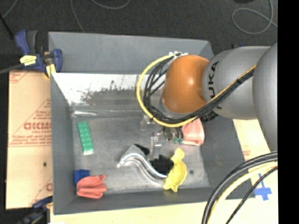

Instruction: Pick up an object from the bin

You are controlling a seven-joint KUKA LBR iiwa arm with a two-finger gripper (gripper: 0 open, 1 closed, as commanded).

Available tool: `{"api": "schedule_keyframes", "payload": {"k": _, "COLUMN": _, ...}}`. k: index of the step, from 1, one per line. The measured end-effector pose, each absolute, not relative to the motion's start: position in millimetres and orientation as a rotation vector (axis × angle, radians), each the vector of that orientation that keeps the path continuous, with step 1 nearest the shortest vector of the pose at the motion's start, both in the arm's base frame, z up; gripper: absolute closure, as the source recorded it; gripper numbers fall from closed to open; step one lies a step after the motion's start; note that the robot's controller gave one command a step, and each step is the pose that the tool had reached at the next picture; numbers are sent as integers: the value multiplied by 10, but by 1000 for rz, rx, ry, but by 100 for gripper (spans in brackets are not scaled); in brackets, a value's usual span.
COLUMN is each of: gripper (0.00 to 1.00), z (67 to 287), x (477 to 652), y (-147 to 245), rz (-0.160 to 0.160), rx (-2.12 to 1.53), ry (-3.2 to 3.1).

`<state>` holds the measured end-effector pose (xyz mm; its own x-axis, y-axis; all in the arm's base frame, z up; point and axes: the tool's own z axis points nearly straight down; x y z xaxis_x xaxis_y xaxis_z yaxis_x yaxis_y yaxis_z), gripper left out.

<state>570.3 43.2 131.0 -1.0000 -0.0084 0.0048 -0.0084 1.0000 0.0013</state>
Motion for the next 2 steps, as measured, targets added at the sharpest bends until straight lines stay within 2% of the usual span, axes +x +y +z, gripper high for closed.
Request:
{"api": "schedule_keyframes", "payload": {"k": 1, "gripper": 0, "z": 1355, "x": 5722, "y": 432, "rz": -3, "rx": 12, "ry": -3145}}
{"api": "schedule_keyframes", "payload": {"k": 2, "gripper": 0, "z": 895, "x": 5389, "y": 727, "rz": -4, "rx": -121, "ry": -3142}}
